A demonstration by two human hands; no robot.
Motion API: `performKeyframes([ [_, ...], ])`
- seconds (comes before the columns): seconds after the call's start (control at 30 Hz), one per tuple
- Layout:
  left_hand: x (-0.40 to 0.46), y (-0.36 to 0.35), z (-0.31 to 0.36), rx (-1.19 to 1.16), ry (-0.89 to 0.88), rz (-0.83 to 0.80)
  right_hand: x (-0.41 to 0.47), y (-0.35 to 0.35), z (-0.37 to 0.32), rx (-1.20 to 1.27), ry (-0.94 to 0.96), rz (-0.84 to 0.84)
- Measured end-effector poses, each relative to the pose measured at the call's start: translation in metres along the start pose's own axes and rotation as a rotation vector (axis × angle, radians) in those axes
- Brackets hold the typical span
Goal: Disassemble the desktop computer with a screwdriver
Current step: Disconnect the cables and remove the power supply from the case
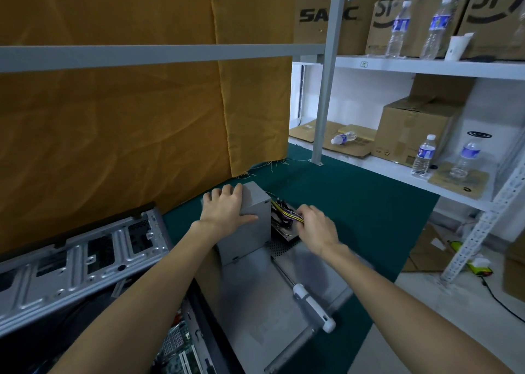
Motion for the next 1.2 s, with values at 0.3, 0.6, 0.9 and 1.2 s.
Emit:
performKeyframes([
  [0.3,0.014,0.001,0.007,-0.035,-0.011,0.05,-0.001,-0.027,0.003,-0.005,0.027,-0.054],
  [0.6,-0.011,0.003,-0.011,-0.206,-0.079,0.106,-0.088,-0.027,-0.012,-0.129,-0.016,-0.197],
  [0.9,-0.042,0.001,-0.026,-0.268,-0.115,0.073,-0.114,-0.02,-0.039,0.048,0.037,-0.375],
  [1.2,-0.039,0.0,-0.024,-0.224,-0.076,0.099,-0.048,-0.001,-0.084,1.004,-0.287,-0.103],
])
Point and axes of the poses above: each hand's wrist, its own x-axis towards the middle knuckle, its own y-axis out of the back of the hand, z = x × y, the point moved 4 cm from there along x, towards the middle knuckle, and after that the axes turned 9 degrees about -z, right-handed, at the moved point
